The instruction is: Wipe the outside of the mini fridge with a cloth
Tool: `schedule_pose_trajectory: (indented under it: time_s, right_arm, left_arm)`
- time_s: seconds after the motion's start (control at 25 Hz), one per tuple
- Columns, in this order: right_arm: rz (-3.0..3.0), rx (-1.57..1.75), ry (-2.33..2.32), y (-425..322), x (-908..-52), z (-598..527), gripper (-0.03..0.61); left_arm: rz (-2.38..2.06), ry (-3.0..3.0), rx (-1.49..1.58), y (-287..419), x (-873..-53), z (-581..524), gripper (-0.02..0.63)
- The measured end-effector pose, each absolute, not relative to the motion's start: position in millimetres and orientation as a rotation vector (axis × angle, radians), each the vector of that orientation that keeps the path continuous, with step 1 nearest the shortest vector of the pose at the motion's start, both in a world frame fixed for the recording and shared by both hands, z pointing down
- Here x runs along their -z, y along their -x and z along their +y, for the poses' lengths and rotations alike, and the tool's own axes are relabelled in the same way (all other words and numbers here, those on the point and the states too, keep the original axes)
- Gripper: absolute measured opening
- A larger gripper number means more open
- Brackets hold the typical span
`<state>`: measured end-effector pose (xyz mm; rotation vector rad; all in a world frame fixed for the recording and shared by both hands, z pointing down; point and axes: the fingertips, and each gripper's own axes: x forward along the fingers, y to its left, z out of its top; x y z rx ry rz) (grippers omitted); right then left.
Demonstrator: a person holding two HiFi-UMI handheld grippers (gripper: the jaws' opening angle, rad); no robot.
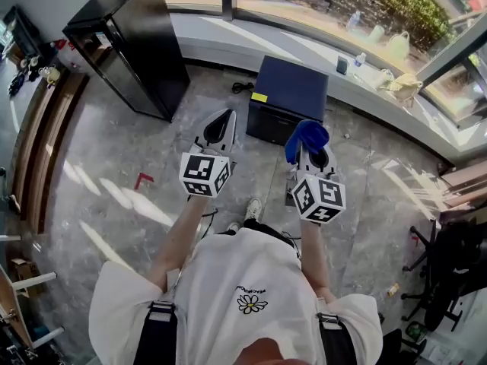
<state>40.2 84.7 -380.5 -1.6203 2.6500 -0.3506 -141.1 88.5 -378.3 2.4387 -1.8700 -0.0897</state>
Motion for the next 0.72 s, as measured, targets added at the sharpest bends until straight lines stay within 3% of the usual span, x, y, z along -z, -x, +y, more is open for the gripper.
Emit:
schedule_pose_trajectory:
  time_s: [0.72]
  right_arm:
    - [2.644, 0.329, 1.617, -45.3, 397.8, -42.8, 0.052]
  left_arm:
    - [-1.842, -2.492, 0.096, 125.5, 396.1, -45.1, 0.005]
